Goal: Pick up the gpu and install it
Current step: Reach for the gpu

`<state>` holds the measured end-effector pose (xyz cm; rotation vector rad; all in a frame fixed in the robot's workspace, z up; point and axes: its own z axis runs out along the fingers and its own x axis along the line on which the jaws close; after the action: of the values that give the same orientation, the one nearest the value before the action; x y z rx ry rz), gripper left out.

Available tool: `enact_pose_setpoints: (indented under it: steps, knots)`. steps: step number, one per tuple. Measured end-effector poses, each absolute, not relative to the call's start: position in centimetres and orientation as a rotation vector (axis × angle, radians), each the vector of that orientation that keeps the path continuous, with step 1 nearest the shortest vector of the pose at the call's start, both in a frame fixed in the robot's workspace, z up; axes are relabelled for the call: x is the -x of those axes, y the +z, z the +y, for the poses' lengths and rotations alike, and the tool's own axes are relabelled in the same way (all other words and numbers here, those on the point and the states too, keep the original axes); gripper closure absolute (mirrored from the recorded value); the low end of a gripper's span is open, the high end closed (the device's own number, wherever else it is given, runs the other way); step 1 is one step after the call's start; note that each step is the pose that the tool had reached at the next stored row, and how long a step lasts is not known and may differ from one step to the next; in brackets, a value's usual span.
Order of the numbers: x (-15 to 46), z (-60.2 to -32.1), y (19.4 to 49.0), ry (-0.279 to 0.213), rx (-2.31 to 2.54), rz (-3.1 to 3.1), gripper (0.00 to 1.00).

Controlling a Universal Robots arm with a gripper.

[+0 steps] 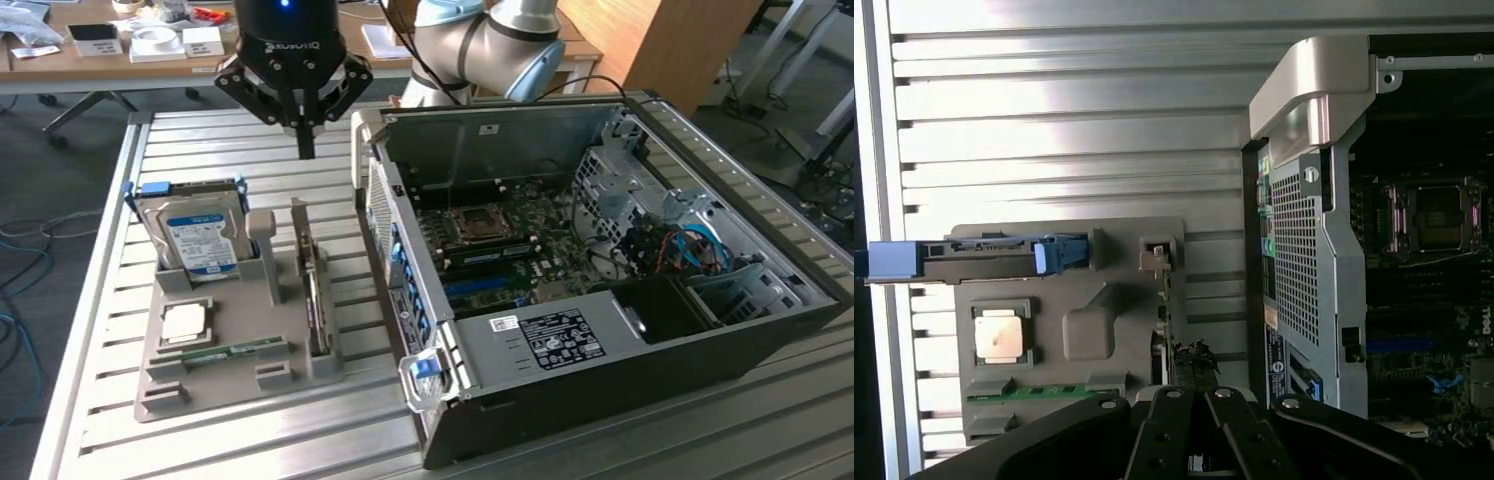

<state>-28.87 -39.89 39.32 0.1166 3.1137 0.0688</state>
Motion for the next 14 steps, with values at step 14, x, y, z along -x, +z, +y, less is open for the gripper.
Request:
enact_pose_setpoints:
  steps: [14]
  knots:
    - [30.1,-39.9,39.3,0.069,-0.116,3.114,0.89]
